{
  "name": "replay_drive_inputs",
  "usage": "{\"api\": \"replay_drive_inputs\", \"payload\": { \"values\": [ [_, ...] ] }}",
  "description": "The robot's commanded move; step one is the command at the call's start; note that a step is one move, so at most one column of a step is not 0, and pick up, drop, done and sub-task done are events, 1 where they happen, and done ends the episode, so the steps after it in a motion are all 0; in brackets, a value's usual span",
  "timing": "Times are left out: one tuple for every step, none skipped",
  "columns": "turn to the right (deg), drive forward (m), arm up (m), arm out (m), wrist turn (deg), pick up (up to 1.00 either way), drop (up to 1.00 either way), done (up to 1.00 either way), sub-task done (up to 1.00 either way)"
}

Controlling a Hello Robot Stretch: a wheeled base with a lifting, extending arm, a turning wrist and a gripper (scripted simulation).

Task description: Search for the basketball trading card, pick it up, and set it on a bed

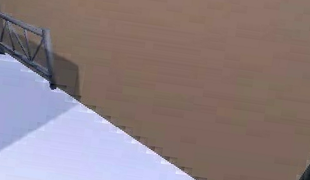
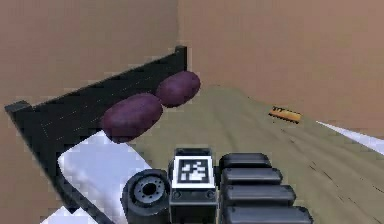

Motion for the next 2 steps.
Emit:
{"api": "replay_drive_inputs", "payload": {
  "values": [
    [-21.0,0.0,0.0,0.0,0.0,0.0,0.0,0.0,0.0],
    [-45.0,0.0,0.0,0.0,0.0,0.0,0.0,0.0,0.0]
  ]
}}
